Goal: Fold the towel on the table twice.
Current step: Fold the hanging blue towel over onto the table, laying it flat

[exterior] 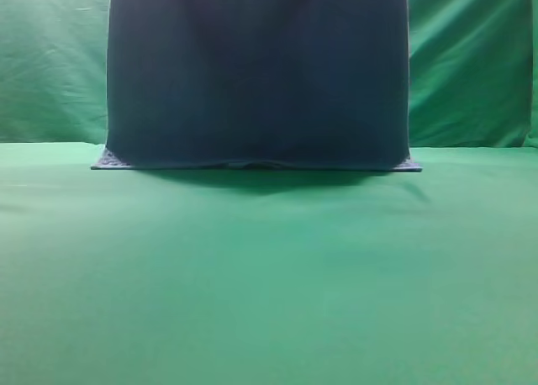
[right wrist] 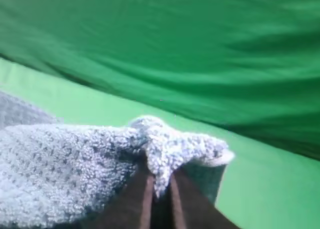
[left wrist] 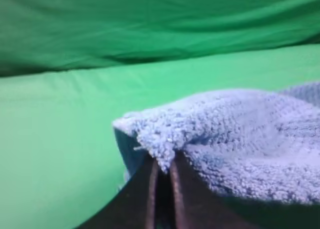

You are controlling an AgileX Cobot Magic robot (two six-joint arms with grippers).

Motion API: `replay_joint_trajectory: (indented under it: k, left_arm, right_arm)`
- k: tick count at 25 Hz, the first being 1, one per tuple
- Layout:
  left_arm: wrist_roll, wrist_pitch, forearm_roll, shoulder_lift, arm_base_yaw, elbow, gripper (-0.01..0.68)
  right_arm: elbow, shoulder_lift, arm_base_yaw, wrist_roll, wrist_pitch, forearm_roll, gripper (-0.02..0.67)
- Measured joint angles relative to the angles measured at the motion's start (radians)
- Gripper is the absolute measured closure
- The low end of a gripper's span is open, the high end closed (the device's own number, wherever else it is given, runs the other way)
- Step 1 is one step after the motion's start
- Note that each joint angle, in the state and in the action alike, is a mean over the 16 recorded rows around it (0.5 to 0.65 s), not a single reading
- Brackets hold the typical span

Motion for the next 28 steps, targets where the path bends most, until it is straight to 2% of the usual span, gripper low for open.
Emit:
replay_joint_trajectory:
  k: [6, 12, 23, 28]
  left_arm:
    - [-0.018, 0.022, -0.021, -0.038, -0.001, 0.119, 0.673]
    - [-0.02, -0.032, -0.058, -0.168, -0.002, 0.322, 0.673]
    - [-0.005, -0.255, -0.157, -0.588, -0.008, 0.926, 0.673]
    - [0.007, -0.322, -0.211, -0.779, -0.011, 1.189, 0.673]
  right_arm:
    - [0.106, -0.05, 0.0, 0.0, 0.054, -0.001, 0.649]
    - [0.308, -0.182, 0.0, 0.015, 0.03, 0.001, 0.649]
    - [0.783, -0.486, 0.006, 0.039, -0.108, 0.052, 0.649]
    - [0.96, -0.616, 0.039, 0.049, -0.131, 0.086, 0.649]
